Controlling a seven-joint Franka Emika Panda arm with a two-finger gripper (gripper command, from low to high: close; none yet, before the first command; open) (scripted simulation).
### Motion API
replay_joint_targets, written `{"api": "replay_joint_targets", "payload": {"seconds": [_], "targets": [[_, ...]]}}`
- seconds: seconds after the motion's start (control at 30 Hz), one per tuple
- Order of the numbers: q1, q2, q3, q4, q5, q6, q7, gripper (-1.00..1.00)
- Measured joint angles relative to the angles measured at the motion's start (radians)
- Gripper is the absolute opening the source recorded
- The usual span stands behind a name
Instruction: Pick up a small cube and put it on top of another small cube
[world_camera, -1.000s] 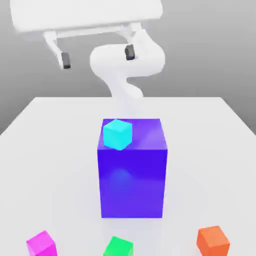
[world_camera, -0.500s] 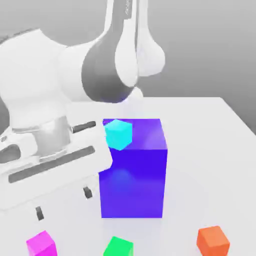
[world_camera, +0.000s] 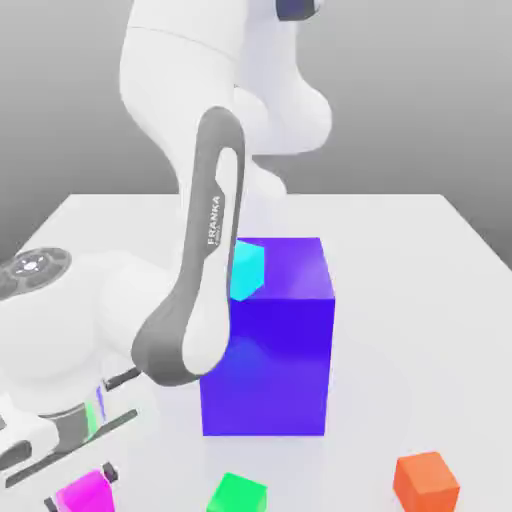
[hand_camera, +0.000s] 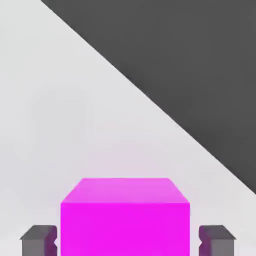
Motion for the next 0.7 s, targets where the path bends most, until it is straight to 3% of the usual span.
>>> {"api": "replay_joint_targets", "payload": {"seconds": [0.1, 0.27, 0.5, 0.63, 0.67, 0.7], "targets": [[-0.003, 0.005, 0.003, 0.001, 0.002, 0.003, -0.003, -1.0], [0.079, -0.147, -0.075, -0.043, -0.12, -0.098, 0.046, -1.0], [0.206, -0.299, 0.023, -0.105, -0.302, -0.152, -0.194, -1.0], [0.208, -0.225, 0.094, -0.109, -0.281, -0.066, -0.309, -1.0], [0.199, -0.195, 0.108, -0.108, -0.266, -0.039, -0.323, 1.0], [0.199, -0.195, 0.108, -0.108, -0.266, -0.039, -0.323, 1.0]]}}
